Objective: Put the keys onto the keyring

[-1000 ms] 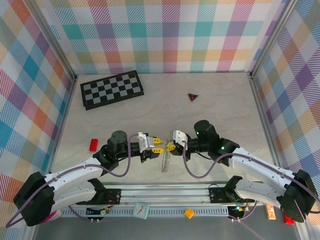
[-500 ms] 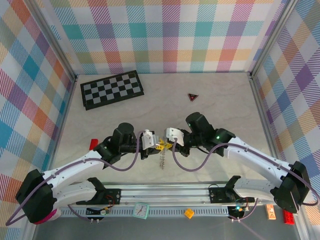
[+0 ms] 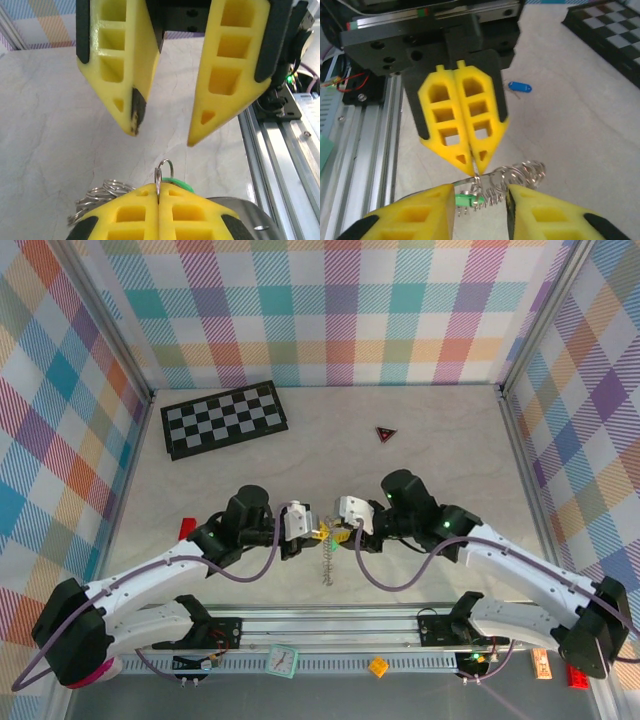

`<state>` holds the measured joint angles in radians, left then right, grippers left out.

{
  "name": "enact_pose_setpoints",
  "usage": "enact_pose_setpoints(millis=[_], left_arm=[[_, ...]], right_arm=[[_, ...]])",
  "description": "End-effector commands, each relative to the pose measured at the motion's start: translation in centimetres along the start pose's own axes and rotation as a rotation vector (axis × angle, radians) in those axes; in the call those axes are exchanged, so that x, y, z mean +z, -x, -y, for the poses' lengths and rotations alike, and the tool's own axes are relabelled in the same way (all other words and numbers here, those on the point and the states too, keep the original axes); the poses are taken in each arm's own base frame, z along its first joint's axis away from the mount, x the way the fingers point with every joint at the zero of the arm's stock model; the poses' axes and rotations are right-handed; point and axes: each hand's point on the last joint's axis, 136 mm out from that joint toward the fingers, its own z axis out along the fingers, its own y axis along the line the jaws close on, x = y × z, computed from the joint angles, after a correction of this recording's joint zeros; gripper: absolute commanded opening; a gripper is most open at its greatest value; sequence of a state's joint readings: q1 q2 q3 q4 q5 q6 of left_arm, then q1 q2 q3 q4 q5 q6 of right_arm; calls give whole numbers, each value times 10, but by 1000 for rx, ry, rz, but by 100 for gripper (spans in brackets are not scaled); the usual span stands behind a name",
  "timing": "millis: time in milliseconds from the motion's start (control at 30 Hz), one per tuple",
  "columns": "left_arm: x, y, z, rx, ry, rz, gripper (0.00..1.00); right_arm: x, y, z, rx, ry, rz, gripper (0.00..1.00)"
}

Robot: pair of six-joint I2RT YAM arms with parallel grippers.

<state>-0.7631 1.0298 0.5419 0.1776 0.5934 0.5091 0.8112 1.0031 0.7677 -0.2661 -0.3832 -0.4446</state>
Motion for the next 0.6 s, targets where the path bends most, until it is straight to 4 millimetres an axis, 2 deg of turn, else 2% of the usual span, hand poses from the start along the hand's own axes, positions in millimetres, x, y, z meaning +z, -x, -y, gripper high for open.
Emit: enact_pose_setpoints(millis=[0, 133, 400, 567], left_arm=[[-6, 23, 1, 28, 12, 130, 0], [-8, 24, 4, 24, 15, 166, 0], [-9, 19, 3, 6, 30, 166, 0], [-10, 21, 3, 8, 35, 176, 0]], right_arm=[[3, 3, 0, 94, -2, 74, 34], [7, -4, -5, 136, 20, 80, 34], [12, -4, -11, 160, 77, 85, 32], [14, -4, -10, 165, 79, 81, 25]])
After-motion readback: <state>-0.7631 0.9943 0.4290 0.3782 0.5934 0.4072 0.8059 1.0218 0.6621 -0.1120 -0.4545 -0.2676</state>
